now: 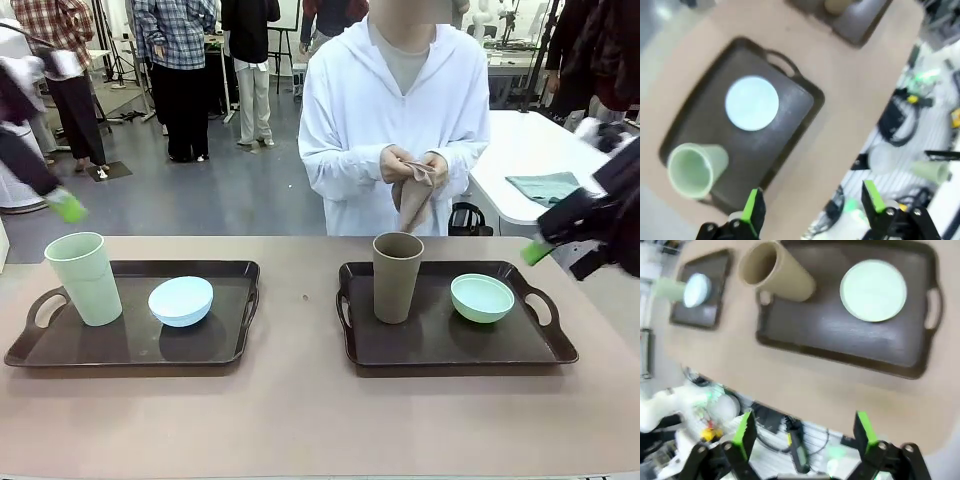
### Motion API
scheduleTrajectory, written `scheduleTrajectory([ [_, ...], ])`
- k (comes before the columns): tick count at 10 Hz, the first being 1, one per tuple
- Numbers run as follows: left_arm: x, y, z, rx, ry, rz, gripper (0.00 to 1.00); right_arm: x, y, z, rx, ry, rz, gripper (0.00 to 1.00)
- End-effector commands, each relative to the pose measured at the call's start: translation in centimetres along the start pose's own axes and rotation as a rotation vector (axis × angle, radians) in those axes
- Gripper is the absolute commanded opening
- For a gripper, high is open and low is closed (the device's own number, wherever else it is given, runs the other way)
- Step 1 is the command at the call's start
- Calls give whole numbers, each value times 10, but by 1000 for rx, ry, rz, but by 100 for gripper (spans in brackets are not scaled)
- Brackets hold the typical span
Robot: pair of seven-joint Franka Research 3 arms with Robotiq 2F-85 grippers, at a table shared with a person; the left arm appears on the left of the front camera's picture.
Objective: Set up a tray with a mat and arrange the tableware.
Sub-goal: Pick up the Picnic Bowl and Reusable plastic cup from the Handle tray in front of the human's position and hold them in the air.
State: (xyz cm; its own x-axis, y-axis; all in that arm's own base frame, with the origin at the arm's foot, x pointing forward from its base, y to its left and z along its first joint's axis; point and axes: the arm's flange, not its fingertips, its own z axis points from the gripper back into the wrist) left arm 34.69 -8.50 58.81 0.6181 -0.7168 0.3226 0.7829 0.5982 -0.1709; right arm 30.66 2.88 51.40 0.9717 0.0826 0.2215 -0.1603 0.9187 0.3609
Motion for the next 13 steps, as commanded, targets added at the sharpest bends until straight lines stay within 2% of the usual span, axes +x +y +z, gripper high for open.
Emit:
scheduleTrajectory([
  [1, 38, -2, -35, 74, 70, -164, 100, 40, -6, -38, -184, 40, -129, 100],
  [3, 74, -20, -80, 49, 93, -264, 100, 54, -17, -73, -327, 38, -208, 100],
  [4, 90, -24, -98, 38, 48, -275, 100, 56, -24, -84, -368, 28, -233, 100],
  [5, 110, -21, -116, 40, -29, -223, 100, 61, -33, -88, -383, 12, -256, 100],
  [6, 118, -20, -127, 26, -63, -197, 100, 62, -39, -88, -372, -3, -268, 100],
  [7, 117, -18, -129, -5, -88, -173, 100, 61, -42, -86, -331, 2, -265, 100],
  [8, 108, -26, -124, 42, 2, -231, 100, 57, -50, -79, -258, 19, -248, 100],
  [9, 108, -26, -124, 42, 2, -231, 100, 56, -46, -90, -362, 14, -258, 100],
  [13, 108, -26, -124, 42, 2, -231, 100, 56, -49, -86, -336, 14, -252, 100],
])
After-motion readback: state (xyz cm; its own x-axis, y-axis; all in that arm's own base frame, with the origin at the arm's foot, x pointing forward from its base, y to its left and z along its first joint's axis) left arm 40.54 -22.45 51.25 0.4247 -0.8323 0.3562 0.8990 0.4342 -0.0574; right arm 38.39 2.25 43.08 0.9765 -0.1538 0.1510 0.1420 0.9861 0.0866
